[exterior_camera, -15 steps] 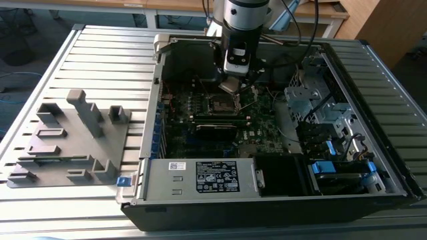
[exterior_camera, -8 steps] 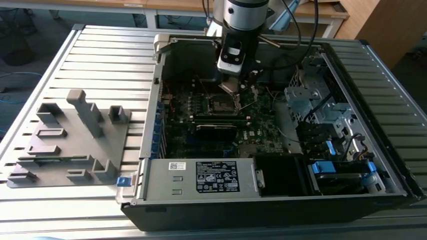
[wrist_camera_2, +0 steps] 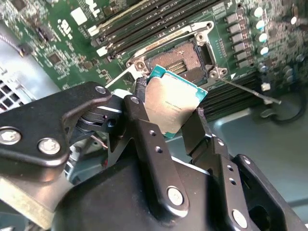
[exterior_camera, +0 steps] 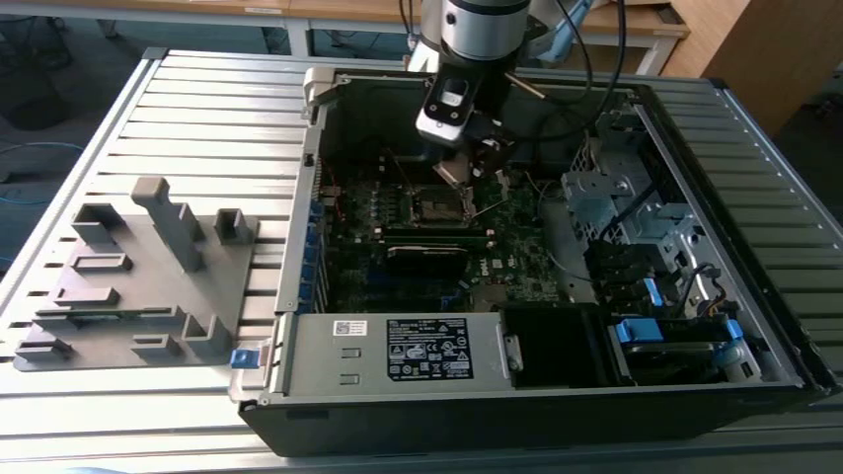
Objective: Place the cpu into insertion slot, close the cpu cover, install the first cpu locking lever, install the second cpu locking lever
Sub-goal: 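Place the cpu into insertion slot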
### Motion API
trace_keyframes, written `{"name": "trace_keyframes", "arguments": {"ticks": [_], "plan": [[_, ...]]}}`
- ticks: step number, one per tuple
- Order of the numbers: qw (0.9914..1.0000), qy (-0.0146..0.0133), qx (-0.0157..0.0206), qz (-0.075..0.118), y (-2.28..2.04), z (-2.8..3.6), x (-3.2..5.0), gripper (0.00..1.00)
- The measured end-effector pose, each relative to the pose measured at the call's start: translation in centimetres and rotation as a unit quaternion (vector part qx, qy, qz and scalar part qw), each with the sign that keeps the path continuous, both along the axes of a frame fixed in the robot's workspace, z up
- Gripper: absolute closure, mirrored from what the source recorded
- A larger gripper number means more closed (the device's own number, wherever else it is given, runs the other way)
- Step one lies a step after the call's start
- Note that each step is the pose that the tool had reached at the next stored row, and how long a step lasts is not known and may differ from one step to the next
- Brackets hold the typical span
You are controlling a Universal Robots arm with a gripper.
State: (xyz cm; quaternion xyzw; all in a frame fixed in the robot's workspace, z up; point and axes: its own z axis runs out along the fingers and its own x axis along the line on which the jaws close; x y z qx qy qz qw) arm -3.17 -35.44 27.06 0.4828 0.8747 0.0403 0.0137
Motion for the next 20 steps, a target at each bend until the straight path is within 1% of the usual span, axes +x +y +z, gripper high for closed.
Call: {"name": "trace_keyframes", "arguments": {"ticks": [2,5,7,10,11,15,16,18,20], "plan": [[0.99982,0.0,0.0,-0.019,0.0,-0.01,0.0,0.46],[0.99898,0.0,-0.0002,-0.045,0.0,-0.04,0.0,0.46],[0.99808,0.0,-0.0007,-0.062,0.0,-0.05,0.0,0.46],[0.99633,0.0,-0.0012,-0.086,0.0,-0.06,0.0,0.46],[0.99617,0.0,-0.0012,-0.087,0.0,-0.06,0.0,0.46],[0.99614,0.0,-0.0013,-0.088,0.0,-0.07,0.0,0.46],[0.99589,0.0,-0.0013,-0.091,0.01,-0.08,-0.01,0.46],[0.99471,0.0,-0.0012,-0.103,0.01,-0.09,-0.06,0.46],[0.99332,0.0,-0.0012,-0.115,0.01,-0.12,-0.11,0.46]]}}
